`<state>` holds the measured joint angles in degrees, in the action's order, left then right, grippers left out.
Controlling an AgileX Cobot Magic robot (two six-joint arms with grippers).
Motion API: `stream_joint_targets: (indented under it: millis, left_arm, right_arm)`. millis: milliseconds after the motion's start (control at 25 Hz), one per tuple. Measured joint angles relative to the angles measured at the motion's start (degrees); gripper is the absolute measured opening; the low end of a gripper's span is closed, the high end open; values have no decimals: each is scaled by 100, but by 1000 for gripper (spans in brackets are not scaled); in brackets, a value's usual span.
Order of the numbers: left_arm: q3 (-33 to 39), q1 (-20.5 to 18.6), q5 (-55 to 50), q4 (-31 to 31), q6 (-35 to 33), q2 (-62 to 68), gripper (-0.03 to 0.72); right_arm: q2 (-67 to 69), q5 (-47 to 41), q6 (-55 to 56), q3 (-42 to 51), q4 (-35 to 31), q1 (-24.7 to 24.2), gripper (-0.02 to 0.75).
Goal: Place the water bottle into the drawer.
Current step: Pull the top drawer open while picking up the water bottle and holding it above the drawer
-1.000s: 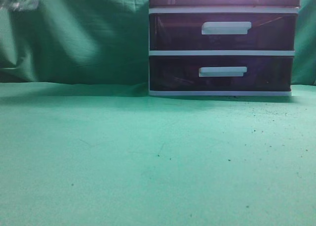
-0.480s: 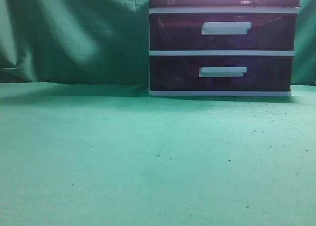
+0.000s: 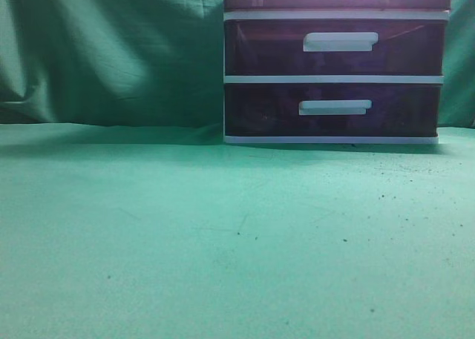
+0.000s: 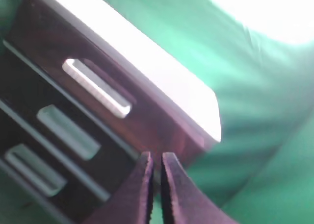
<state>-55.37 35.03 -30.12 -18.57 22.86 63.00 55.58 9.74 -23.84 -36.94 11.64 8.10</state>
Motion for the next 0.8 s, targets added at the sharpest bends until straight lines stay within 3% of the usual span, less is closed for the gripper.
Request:
stream_joint_targets:
  millis: [120,200,240,400,560,600,800]
  left_arm:
    - [0,0,0,0,0,0,297]
    - [0,0,0,0,0,0,297]
    - [0,0,0,0,0,0,297]
    - [0,0,-237,3,-14,0,297]
    - [0,0,-458,13,-14,0,297]
    - [0,0,-473,13,-14,0,297]
    - [0,0,-507,-20,-14,0,297]
  right_arm:
    - [1137,877,-950,-509,958,0,50]
    - [1759,1058,-1675,-873,1264,42,50]
    - [2018,1058,-2037,-1049,1326,79,127]
    - [3045,1082,-2667,-1912,1441,190,305]
    - [3797,1116,-2738,-2581,1465,193,305]
    - [3969,1116,-2738,-2717,1500,193,346]
    - [4598,1116,-2862,-3194,1554,193,330]
